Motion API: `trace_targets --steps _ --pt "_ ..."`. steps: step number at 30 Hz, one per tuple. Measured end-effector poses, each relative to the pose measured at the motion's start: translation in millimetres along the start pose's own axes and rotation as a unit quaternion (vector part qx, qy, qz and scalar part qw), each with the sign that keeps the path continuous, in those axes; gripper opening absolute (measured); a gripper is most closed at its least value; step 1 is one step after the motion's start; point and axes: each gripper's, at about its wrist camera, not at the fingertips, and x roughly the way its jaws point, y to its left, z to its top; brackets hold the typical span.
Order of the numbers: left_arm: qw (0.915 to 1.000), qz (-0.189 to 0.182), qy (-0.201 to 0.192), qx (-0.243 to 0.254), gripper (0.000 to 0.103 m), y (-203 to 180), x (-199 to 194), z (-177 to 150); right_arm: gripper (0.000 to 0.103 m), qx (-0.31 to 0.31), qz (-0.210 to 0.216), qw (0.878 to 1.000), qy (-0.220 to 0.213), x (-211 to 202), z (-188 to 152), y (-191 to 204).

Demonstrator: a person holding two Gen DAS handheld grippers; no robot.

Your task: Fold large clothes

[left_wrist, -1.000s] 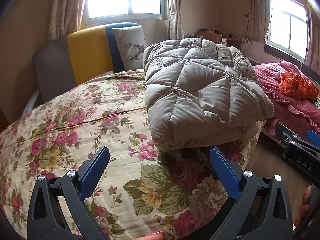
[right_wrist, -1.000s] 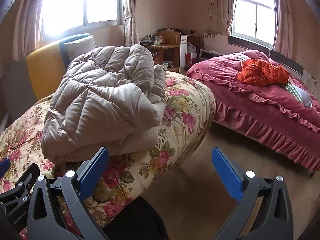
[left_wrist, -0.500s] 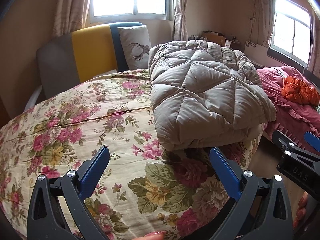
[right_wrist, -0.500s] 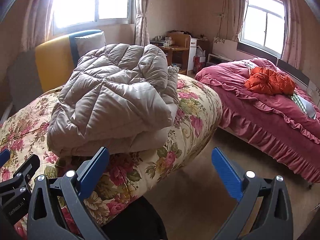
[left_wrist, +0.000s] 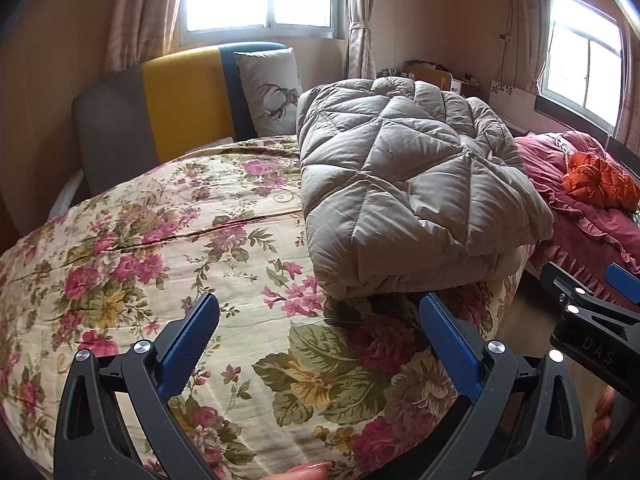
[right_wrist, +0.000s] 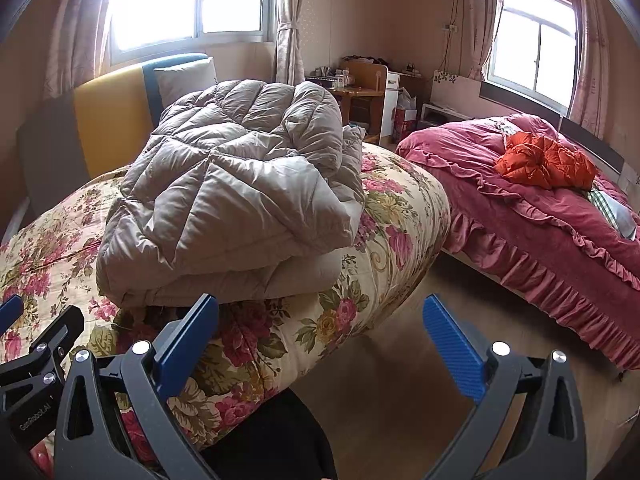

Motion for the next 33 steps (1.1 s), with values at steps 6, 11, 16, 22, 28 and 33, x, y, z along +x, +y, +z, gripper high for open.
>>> trace_targets --steps 6,11,16,22,28,33 --pt "1.0000 0.000 0.001 0.000 0.099 0.6 1.2 -0.4 0.101 0.000 0.001 1.000 0.001 1.0 -0.1 0.0" --pt "1.0000 0.001 0.001 -0.001 0.099 0.0 1.3 -0.5 0.101 0.000 0.002 1.000 0.003 2.1 0.0 0.1" --pt "1.0000 0.002 0.002 -0.001 0.099 0.0 1.7 -0.5 0.101 0.000 0.002 1.000 0.004 3.0 -0.2 -0.1" --pt "1.0000 0.002 0.003 -0.002 0.099 0.1 2.1 -0.4 0.101 0.000 0.003 1.000 0.005 4.0 -0.7 -0.2" --pt "1.0000 0.003 0.004 -0.007 0.099 0.2 3.0 -1.0 0.101 0.001 0.006 1.000 0.010 6.5 -1.1 -1.4" --pt "0.9999 0.010 0.005 -0.013 0.099 1.9 3.5 -1.0 0.101 0.002 0.007 1.000 0.013 7.9 -0.8 -1.6"
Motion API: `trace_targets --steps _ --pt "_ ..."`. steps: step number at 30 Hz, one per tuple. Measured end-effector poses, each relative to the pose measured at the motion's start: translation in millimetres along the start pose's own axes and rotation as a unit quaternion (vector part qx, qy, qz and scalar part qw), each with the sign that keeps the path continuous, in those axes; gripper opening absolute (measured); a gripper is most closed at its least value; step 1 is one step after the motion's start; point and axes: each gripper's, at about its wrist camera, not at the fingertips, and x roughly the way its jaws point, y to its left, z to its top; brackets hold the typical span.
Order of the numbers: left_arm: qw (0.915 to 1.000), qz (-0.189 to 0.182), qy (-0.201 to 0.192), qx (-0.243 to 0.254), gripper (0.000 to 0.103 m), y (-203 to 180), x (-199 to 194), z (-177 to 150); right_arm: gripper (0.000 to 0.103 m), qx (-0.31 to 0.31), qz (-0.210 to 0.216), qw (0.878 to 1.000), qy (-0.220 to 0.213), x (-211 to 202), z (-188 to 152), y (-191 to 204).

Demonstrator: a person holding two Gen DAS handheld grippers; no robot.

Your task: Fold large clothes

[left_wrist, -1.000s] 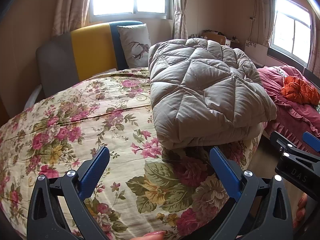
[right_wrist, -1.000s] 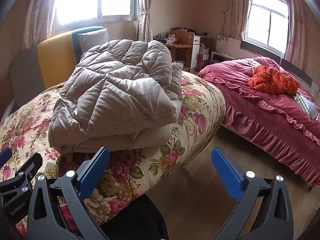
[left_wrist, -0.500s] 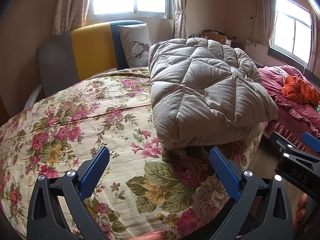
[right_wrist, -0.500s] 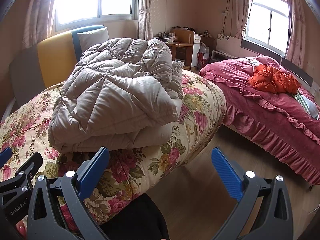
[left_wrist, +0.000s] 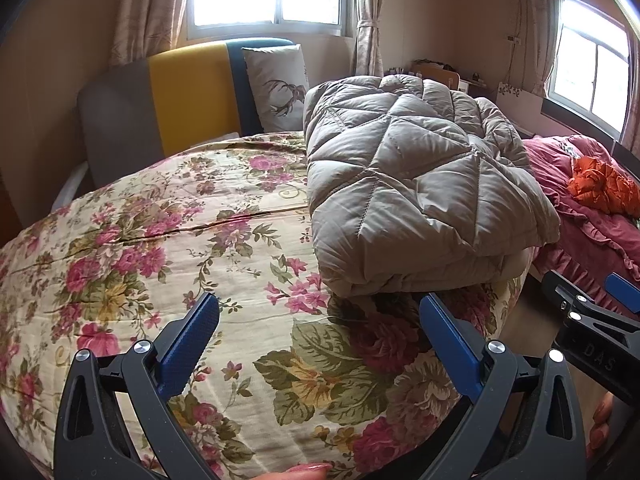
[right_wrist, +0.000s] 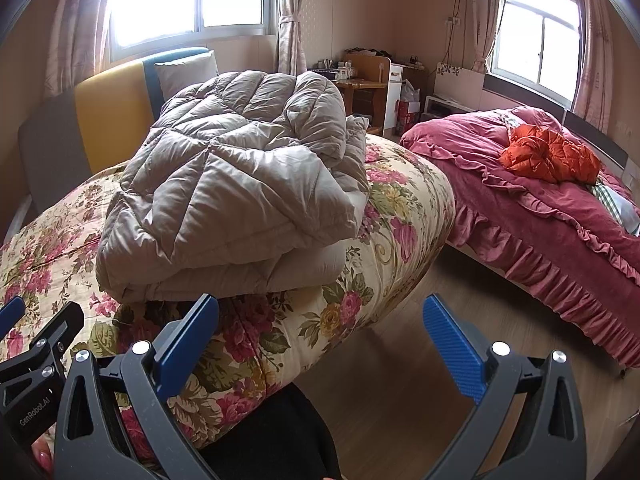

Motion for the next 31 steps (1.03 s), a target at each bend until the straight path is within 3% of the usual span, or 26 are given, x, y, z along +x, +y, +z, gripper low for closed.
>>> trace_targets --steps 24,29,31 --pt "0.9999 -0.001 -0.004 -0.013 0.099 1.2 -1.6 -1.8 0.101 -0.004 0.011 1.000 0.012 5.4 -0.3 1.7" --pt "0.9995 0.022 0.013 -0.016 0.099 19.7 6.8 1.5 0.101 -0.017 0.045 0.999 0.006 4.8 3.6 9.8" --pt "0.9980 0.051 0.017 -0.033 0.099 40.1 9.1 -0.4 0.101 -0.037 0.062 0.997 -0.015 -0.8 7.9 21.7"
